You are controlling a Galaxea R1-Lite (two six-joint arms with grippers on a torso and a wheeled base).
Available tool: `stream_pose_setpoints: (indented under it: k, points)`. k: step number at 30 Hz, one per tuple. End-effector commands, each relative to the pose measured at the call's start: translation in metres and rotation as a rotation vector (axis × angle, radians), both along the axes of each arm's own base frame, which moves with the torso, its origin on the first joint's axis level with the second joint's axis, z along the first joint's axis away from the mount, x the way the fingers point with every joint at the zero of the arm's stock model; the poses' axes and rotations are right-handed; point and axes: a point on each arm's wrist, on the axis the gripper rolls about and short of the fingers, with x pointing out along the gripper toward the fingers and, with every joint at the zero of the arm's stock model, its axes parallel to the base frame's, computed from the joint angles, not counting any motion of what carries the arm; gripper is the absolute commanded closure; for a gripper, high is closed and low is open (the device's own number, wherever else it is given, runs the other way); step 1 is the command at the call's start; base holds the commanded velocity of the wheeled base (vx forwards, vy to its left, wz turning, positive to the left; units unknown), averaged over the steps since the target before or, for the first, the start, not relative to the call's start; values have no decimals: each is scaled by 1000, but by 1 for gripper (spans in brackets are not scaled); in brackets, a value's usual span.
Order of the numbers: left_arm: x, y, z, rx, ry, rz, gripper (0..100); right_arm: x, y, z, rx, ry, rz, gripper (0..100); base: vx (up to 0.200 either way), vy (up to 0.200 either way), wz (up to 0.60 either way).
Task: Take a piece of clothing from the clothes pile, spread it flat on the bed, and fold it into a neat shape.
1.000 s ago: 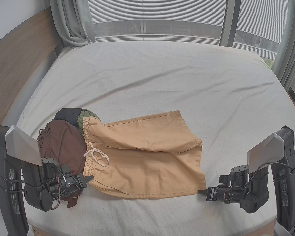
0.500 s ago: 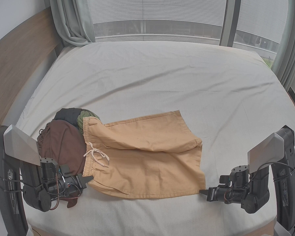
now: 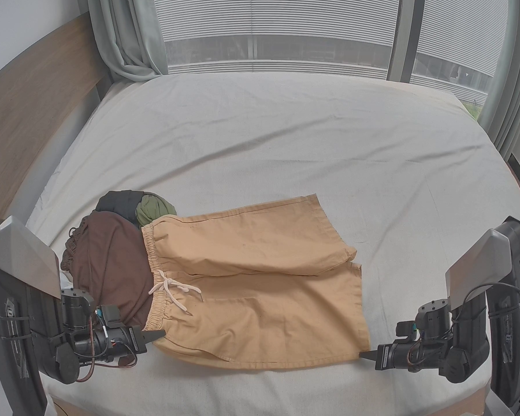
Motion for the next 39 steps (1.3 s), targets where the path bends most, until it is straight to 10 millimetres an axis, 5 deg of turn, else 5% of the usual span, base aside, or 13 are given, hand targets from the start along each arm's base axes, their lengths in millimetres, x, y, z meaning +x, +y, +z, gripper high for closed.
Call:
stream_pose_setpoints:
  k: [1,33,39]
  points:
    - [-10,1,6,9,5,-1,100,-8,-2,8,9,10,12,100,0,0,0]
    - [-40,10,-2,114,140,-91,100,-32,-8,8,-37,68,100,100,0,0,0]
    - [-33,12,6,81,33,-98,100,-27,-7,29,41,-18,147,100,0,0,0]
